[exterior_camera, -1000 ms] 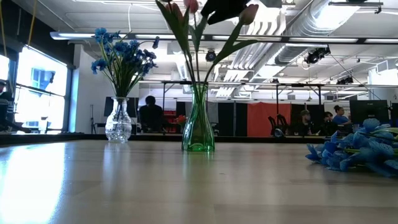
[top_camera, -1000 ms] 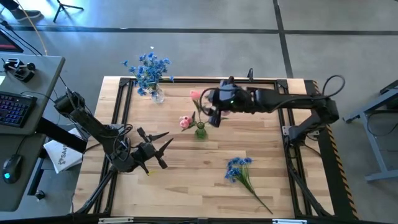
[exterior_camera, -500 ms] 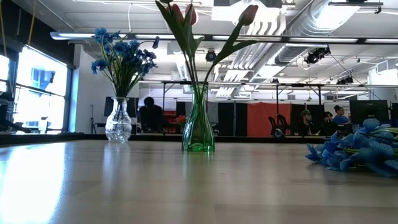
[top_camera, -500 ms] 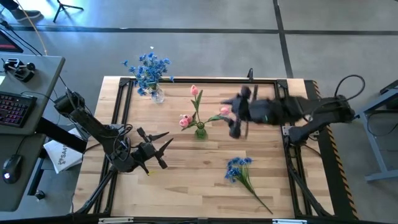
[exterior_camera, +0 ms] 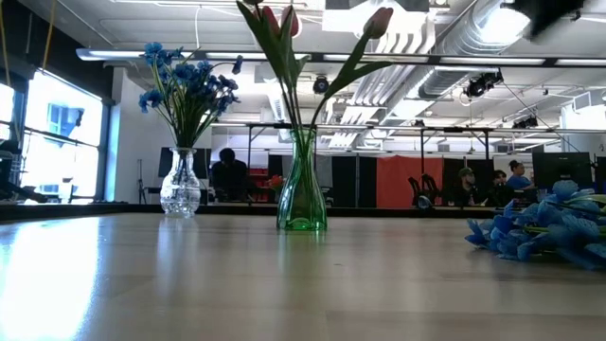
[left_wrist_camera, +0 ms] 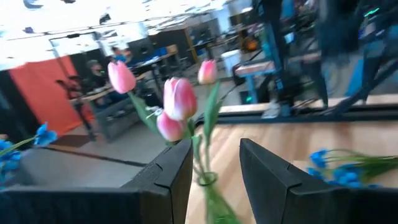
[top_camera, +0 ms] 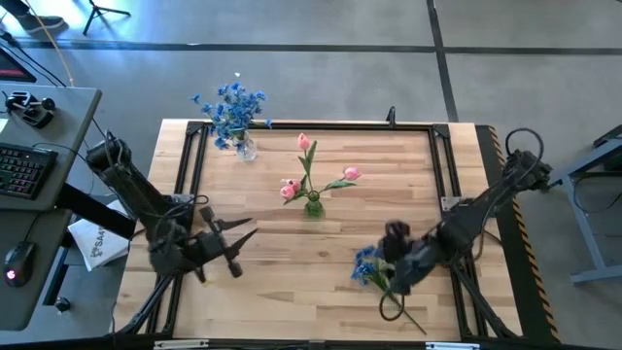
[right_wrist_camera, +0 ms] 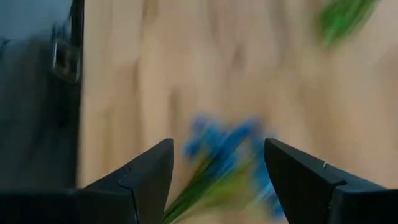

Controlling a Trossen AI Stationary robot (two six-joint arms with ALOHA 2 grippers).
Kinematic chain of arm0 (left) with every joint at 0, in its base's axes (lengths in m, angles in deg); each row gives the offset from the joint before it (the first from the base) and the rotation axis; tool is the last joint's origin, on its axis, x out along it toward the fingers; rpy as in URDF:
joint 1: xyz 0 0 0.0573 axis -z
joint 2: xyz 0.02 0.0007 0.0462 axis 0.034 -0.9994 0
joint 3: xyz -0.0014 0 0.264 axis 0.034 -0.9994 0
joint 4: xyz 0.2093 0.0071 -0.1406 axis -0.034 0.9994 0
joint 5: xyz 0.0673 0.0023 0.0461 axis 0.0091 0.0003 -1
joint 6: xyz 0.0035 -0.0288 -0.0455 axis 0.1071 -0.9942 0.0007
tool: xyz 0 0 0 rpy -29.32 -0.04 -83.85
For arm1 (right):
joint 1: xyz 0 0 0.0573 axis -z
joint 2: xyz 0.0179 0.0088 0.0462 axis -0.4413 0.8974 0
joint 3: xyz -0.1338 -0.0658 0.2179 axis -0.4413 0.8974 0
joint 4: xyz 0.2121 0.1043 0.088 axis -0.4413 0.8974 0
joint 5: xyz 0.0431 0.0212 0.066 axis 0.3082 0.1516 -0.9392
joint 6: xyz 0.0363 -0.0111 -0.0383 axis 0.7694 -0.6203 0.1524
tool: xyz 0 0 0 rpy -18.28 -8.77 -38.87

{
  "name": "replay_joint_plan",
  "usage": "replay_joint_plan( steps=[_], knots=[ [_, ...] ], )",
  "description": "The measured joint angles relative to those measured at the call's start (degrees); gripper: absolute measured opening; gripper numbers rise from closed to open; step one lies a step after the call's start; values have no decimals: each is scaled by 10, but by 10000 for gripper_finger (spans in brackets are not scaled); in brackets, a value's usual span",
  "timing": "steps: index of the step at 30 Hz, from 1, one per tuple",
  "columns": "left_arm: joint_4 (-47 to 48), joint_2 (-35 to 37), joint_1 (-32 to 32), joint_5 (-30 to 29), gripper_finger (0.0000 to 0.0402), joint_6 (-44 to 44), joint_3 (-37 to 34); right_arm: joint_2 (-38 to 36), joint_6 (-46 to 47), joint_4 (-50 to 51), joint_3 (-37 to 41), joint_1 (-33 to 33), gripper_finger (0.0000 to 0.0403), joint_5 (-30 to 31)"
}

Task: Sort flowers into vase by color
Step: Put the blue flowers into the transparent vase

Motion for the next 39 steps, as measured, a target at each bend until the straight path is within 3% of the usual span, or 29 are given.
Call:
replay_joint_plan(
  steps=[6,10,15,27,31,37,39],
  knots=[
    [1,26,36,2,122,-43,0,1,309,-72,136,-55,247,-134],
    [5,25,47,3,122,-67,0,4,407,-164,210,-93,247,-154],
    [5,25,49,3,122,-79,0,52,398,-239,232,-127,247,-158],
    [11,25,48,3,122,-69,0,217,332,-150,118,-139,238,-152],
    [28,24,48,3,122,-69,1,226,332,-116,103,-139,183,-144],
    [58,24,48,3,122,-90,1,221,333,-105,122,-139,37,-143],
    [68,24,48,3,122,-98,1,220,332,-103,127,-139,13,-143]
  ],
)
